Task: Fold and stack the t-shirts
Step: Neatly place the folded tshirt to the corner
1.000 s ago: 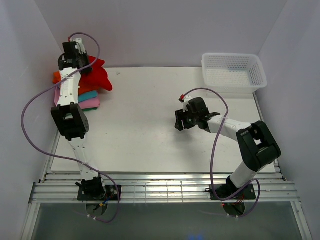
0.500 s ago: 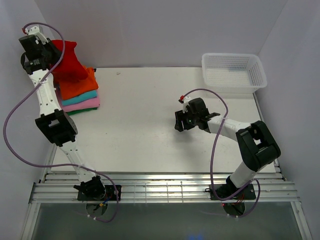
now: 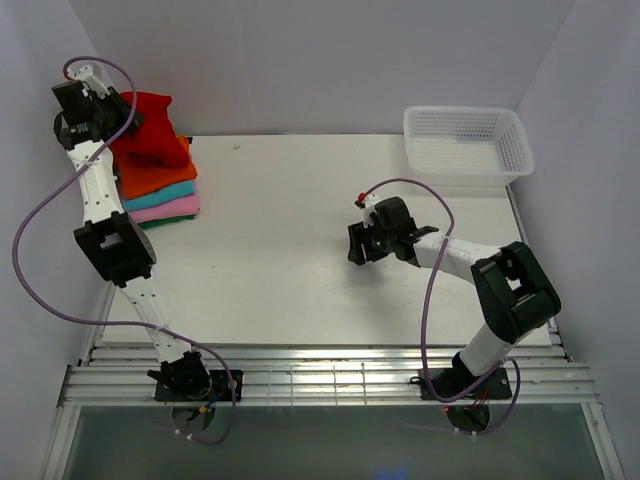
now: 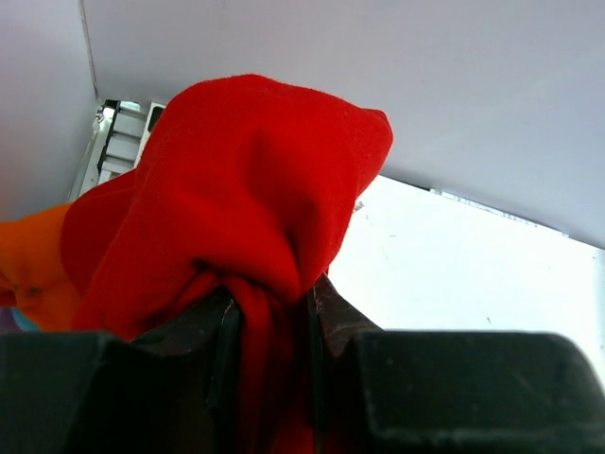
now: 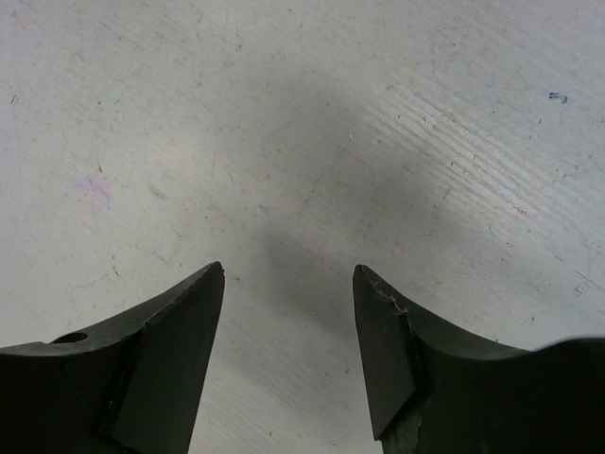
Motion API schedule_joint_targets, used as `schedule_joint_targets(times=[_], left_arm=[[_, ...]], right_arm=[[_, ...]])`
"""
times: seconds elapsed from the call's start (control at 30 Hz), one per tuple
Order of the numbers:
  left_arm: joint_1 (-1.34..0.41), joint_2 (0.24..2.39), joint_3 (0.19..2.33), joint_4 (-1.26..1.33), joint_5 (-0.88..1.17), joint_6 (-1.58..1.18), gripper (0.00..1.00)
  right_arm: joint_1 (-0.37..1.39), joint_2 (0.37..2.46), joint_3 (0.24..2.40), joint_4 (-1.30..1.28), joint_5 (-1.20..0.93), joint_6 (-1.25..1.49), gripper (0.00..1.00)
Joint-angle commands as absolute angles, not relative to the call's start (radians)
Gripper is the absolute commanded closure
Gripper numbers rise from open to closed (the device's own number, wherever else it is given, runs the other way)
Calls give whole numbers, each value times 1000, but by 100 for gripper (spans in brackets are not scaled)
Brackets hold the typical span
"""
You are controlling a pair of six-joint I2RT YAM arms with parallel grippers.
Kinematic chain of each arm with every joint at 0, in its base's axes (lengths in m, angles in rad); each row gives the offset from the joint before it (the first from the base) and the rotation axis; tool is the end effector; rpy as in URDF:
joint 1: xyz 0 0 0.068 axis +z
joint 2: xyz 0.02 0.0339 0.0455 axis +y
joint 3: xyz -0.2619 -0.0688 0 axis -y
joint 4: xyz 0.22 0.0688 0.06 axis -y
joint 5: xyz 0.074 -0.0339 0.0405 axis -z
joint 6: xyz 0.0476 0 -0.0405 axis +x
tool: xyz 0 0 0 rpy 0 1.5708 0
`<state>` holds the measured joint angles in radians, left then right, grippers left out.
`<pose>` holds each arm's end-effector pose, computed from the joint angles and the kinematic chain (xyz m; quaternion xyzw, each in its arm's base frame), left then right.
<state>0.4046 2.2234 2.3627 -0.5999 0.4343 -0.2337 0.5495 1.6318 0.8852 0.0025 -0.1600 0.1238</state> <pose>0.4616 0.1759 0.3595 -0.1526 0.8236 -0.1385 0.5284 0.2751 0.1774 0.1876 -0.2242 0.8855 0.2013 0.3537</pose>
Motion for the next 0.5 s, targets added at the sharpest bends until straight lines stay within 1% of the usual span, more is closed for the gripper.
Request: schedule_joint_targets(times=[0.0, 0.1, 0.13, 0.2, 0.47], left_arm=[[405, 2178, 2361, -551, 486, -244, 99], [407, 2171, 2316, -535, 489, -247, 99], [407, 2174, 2318, -532, 524, -256, 99], [403, 2192, 2341, -526, 552, -276, 99], [394, 2187, 2382, -508, 546, -278, 98]], right_arm=[[563, 1628, 876, 21, -167, 127, 37], [568, 1632, 879, 21, -166, 127, 37], [569, 1634, 880, 18, -166, 127, 37], [571, 1634, 881, 17, -163, 126, 37], [575, 1646, 884, 18, -170, 132, 37]])
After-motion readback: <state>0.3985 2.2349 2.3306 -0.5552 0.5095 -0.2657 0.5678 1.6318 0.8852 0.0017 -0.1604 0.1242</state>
